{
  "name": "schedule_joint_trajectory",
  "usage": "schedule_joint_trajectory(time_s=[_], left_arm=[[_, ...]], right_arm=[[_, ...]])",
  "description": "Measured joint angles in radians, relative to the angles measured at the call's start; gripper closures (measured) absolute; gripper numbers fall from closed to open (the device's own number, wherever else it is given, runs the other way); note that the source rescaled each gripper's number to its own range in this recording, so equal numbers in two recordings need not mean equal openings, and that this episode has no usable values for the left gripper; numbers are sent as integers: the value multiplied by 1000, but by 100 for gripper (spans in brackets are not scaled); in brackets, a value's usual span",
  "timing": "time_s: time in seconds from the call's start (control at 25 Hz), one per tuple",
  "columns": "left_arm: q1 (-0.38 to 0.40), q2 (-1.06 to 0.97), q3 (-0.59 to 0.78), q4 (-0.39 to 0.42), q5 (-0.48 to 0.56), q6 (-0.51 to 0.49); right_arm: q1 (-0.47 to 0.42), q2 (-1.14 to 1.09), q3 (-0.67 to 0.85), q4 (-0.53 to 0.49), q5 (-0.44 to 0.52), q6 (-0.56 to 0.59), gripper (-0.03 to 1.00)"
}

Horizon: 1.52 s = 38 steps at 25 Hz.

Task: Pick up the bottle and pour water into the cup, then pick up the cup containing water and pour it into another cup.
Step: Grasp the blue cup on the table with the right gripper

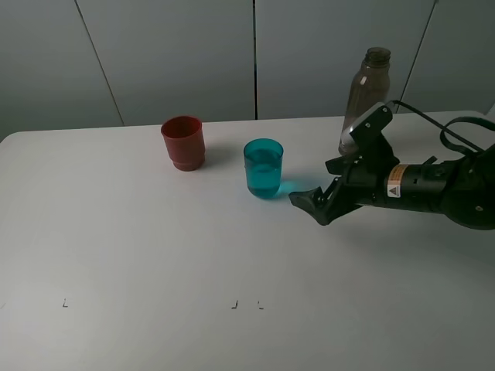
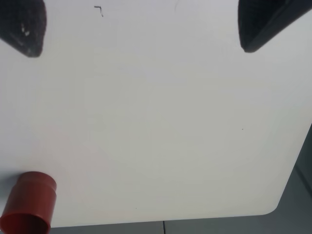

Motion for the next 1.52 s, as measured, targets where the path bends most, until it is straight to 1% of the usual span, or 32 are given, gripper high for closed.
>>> schedule_joint_trajectory(time_s=[0.2,0.44,0.68,0.92,1.12,1.52], left_arm=[[0,0,0,0,0,0],[0,0,0,0,0,0],[0,0,0,0,0,0],[0,0,0,0,0,0],[0,0,0,0,0,0],[0,0,0,0,0,7]], right_arm=[[57,65,-63,10,-7,-4,-3],[106,124,-126,67,-7,-4,-3],[112,166,-151,128,-7,-4,-3],[112,175,-170,155,-5,-4,-3],[112,206,-206,155,-7,-4,-3],[131,245,-213,155,-18,-33,-3]])
